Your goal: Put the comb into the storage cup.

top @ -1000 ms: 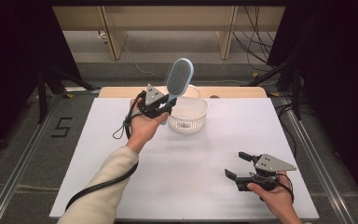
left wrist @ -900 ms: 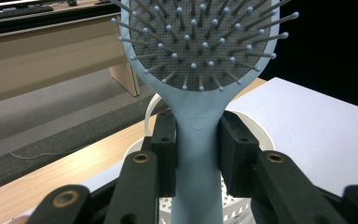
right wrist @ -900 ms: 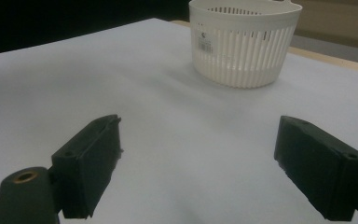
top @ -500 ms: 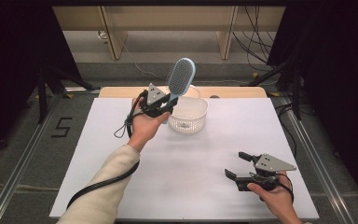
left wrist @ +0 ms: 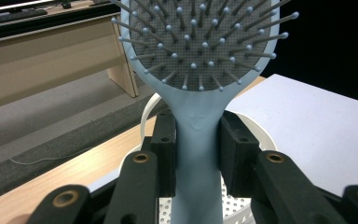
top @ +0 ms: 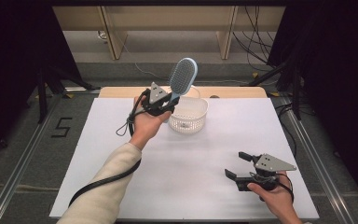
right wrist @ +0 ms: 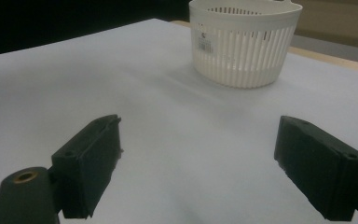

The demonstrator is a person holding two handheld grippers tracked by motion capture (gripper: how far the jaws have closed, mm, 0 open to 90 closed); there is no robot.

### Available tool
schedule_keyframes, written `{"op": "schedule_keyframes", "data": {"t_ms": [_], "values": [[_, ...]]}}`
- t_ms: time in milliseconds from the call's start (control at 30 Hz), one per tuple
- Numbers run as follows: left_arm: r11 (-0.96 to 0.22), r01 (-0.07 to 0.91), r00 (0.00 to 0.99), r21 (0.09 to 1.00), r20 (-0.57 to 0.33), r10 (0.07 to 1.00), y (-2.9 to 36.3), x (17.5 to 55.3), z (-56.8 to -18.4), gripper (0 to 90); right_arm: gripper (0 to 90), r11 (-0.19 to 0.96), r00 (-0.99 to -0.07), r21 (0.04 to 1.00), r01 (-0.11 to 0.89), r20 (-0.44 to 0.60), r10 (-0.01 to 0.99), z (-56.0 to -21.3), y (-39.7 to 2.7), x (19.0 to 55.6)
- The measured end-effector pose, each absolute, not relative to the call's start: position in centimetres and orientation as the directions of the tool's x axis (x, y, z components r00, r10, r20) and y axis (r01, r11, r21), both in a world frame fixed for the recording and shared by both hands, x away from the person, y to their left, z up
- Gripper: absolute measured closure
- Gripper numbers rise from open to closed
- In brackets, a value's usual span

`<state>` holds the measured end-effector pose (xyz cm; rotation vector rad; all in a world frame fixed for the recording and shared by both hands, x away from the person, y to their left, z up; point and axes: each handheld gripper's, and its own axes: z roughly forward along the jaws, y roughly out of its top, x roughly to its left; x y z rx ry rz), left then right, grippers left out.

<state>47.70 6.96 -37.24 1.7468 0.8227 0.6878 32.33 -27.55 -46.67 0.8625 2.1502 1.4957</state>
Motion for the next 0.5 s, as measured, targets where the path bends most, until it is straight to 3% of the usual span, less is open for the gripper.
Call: {"op": "schedule_keyframes", "data": {"t_ms": [500], "values": [[-0.216, 0.196, 0.595, 0.956, 0.059, 0.801, 7.11, 48.09, -37.22, 69.8, 15.4, 0.246, -0.739, 0.932, 0.266, 0.033, 0.673, -46.69, -27.56, 32.35]]}}
